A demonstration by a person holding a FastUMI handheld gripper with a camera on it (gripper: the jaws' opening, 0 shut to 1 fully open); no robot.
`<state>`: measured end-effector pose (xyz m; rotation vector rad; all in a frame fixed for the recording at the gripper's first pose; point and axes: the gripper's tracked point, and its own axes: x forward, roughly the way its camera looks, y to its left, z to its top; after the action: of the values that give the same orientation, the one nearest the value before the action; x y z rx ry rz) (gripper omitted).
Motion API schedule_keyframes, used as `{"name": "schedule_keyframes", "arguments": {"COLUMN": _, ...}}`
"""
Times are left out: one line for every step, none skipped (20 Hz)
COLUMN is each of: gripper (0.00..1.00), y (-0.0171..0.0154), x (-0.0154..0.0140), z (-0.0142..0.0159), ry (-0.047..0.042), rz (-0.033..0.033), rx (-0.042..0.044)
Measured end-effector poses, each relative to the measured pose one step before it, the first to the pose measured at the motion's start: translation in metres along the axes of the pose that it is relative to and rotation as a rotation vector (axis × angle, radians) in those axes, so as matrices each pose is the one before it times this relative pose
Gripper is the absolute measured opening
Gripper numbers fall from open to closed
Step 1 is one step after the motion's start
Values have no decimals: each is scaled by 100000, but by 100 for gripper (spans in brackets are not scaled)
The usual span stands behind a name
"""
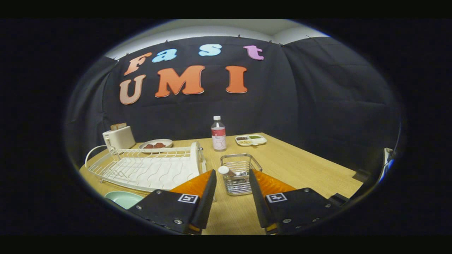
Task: Take the plate from the dish rack, then take the spoon from the basket and place it into the plate.
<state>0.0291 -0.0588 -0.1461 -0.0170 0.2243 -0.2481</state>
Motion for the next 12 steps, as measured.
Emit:
{"name": "schedule_keyframes", "arguments": {"gripper": 52, "y": 139, "x": 214, "z": -152, "ry": 174, "rz": -263, "rx": -199}}
{"name": "schedule_keyframes", "arguments": {"gripper": 46, "y": 85, "x": 209, "z": -15, "ry": 10, "rz": -407, "rx": -360}}
{"name": "schedule_keyframes", "arguments": {"gripper": 42, "y": -97, "x": 54, "z": 259, "ry": -915, "rz": -535, "rx": -500}}
{"name": "schedule_keyframes", "arguments": {"gripper": 33, "y": -62, "x": -30, "z": 427, "ry": -1568, "rz": -418, "rx": -623}}
{"name": "schedule_keyframes", "arguments": {"gripper": 24, "y": -251, "x": 139, "z": 179, "ry": -1137, "rz": -1520, "rx": -775}}
{"name": "schedule_keyframes", "arguments": {"gripper": 13, "y": 91, "x": -14, "z": -47, "ry": 140, "rz": -27, "rx": -786}}
{"name": "schedule_keyframes", "arguments": {"gripper": 11, "y": 110, "x": -150, "z": 101, "ry": -93, "rz": 52, "rx": -373}}
{"name": "schedule_keyframes", "arguments": {"gripper": 10, "y": 61, "x": -116, "z": 234, "ry": -426, "rz": 252, "rx": -324}}
{"name": "schedule_keyframes", "arguments": {"gripper": 10, "y": -21, "x": -228, "z": 263, "ry": -777, "rz": 103, "rx": -308}}
{"name": "schedule_keyframes", "arguments": {"gripper": 10, "y": -56, "x": -317, "z": 447, "ry": -1158, "rz": -229, "rx": -586}}
{"name": "schedule_keyframes", "arguments": {"gripper": 10, "y": -70, "x": -175, "z": 434, "ry": -1007, "rz": -410, "rx": -797}}
{"name": "schedule_keyframes", "arguments": {"gripper": 10, "y": -36, "x": -272, "z": 518, "ry": -844, "rz": -206, "rx": -458}}
